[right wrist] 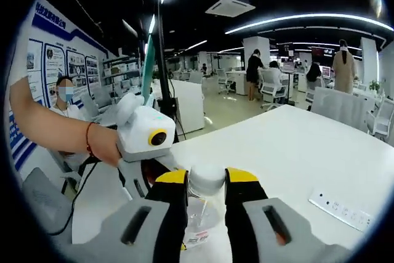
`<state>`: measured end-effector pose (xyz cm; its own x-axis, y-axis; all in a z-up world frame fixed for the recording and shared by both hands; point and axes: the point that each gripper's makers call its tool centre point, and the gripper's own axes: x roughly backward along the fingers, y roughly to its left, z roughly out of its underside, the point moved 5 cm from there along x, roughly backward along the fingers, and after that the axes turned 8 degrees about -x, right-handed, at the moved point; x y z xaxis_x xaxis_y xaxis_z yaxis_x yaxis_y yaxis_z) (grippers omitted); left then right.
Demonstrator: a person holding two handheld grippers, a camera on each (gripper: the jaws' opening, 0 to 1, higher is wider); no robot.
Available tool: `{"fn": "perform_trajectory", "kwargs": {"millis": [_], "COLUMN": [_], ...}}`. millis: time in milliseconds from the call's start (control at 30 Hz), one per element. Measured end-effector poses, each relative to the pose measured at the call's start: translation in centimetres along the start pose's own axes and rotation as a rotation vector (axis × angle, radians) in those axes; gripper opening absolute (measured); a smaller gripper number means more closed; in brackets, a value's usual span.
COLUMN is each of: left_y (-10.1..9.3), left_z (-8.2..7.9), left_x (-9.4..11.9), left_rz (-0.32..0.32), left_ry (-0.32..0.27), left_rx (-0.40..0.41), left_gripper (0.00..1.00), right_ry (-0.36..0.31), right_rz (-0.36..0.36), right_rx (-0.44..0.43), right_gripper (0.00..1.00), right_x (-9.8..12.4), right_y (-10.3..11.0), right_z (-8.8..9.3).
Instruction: Arrange the tabletop items into an orderly group along one side of the table until the central work area is clear of visible clutter.
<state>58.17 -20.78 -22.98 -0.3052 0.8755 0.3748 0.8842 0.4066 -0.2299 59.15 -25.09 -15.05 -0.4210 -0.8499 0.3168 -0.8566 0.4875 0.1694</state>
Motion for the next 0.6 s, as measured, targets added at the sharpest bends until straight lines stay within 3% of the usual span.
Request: {"fn": "perform_trajectory", "kwargs": {"millis": [100,267,600], "left_y": [0.0,-0.1,0.0], "left_z": [-0.5,-1.3,-1.9], "left_x": [-0.6,-1.8,-3.6], "left_rz": [-0.002,0.005,0.032], "left_ry": [0.006,-0.001,0.014], "left_rx": [-0.064,-0.136,-0.204], "left_gripper": [0.42,0.42,0.42], "right_ry": [-0.021,-0.019,-0.021], "right_rz": [0.036,0.079,0.16], "right_rx": [0.086,0.158,0.213], "right_gripper": [0.2,0.2,0.2], "right_x": [0.7,1.8,3.0], "right_y": [-0.2,-0.2,-1.1], "right_z": [-0.3,-0.2,0.4]}}
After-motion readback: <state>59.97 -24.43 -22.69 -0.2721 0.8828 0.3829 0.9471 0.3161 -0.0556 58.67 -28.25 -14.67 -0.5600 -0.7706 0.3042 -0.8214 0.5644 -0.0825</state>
